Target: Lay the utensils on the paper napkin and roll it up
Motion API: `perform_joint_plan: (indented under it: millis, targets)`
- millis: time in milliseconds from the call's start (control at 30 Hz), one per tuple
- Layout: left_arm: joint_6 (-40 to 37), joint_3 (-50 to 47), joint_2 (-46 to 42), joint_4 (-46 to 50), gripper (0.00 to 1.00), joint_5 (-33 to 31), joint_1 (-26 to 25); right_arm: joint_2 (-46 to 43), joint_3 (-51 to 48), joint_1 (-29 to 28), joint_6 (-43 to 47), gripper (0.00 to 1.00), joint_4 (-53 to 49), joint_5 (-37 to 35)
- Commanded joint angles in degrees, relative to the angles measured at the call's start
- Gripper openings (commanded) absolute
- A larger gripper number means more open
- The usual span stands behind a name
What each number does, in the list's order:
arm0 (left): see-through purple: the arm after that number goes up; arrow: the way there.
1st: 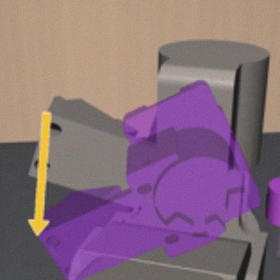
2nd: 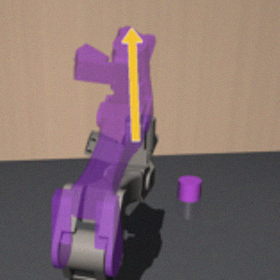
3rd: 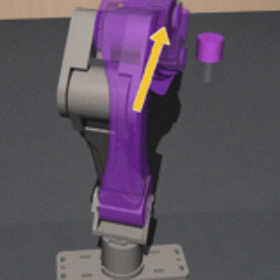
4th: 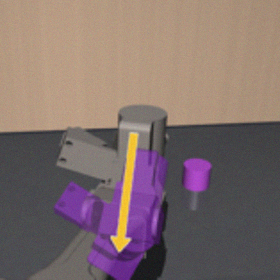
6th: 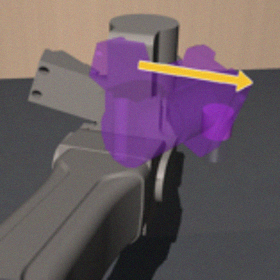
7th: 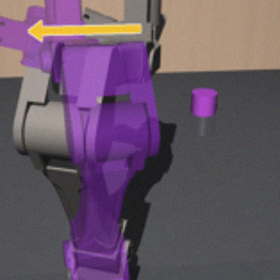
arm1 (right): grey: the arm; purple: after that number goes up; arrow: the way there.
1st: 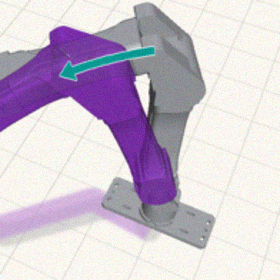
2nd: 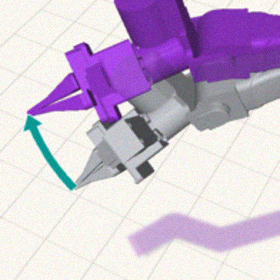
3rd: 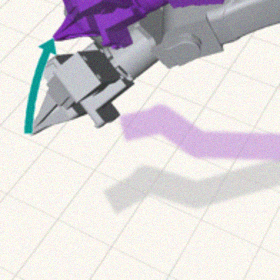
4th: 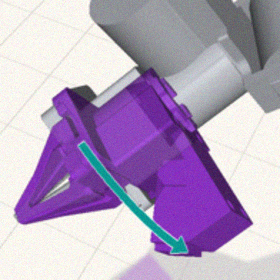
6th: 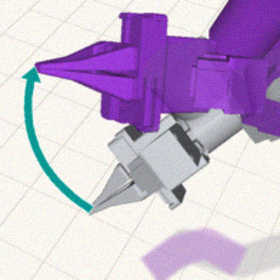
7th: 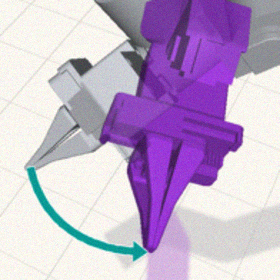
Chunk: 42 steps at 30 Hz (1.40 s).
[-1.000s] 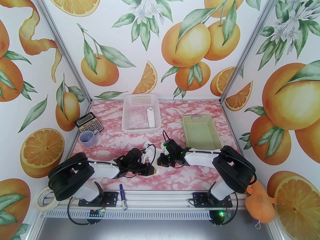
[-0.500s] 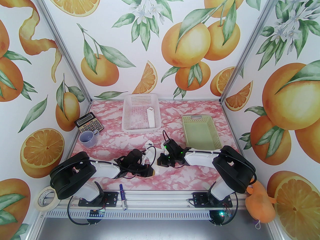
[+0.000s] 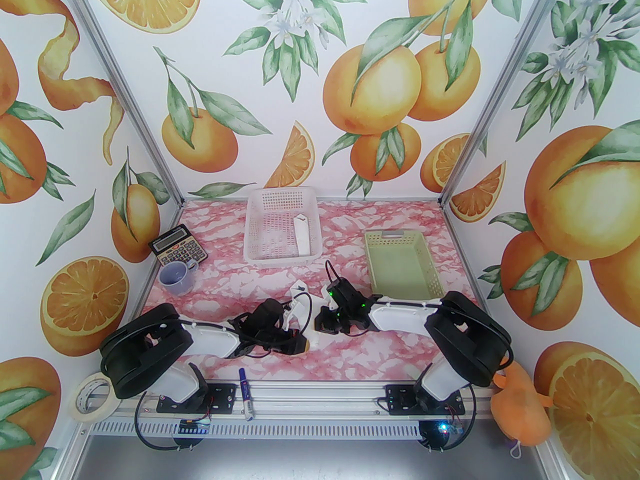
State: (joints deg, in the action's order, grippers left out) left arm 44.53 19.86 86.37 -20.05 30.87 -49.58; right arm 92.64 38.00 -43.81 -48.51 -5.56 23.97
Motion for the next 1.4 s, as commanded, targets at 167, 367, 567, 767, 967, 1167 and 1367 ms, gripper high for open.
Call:
perform_joint_plan:
  millis: [167,367,567,767,967,1167,1367]
  targets:
    - [-0.90,-2.64,-7.79,8.46,0.04,-2.28,1.72,3.18,-2.05,-0.21,0.96,0.00,-8.42,-6.22]
    - [-2.04,-2.09,-17.49,11.31,0.04,-0.50,9.05,3.16,-1.98,-0.22,0.92,0.00,-8.33,-6.04]
    - [-4.70,0.88,-19.02,11.17,0.05,2.48,14.86,3.30,-2.03,-0.23,0.96,0.00,-8.33,-5.95]
    - [-2.81,3.29,-9.51,-0.48,0.04,4.78,15.22,3.60,-2.14,-0.31,0.96,0.00,-8.25,-5.90]
    - [-2.87,3.70,-2.59,-7.92,0.01,2.40,15.10,3.93,-2.13,-0.33,0.96,0.00,-8.32,-5.69]
    - [-4.50,4.91,1.60,-10.63,0.00,1.28,15.22,4.30,-2.09,-0.45,1.22,0.00,-8.75,-5.96]
    - [-4.92,5.85,5.50,-12.56,0.00,0.50,15.46,4.30,-2.31,-0.44,1.23,0.00,-8.85,-6.12]
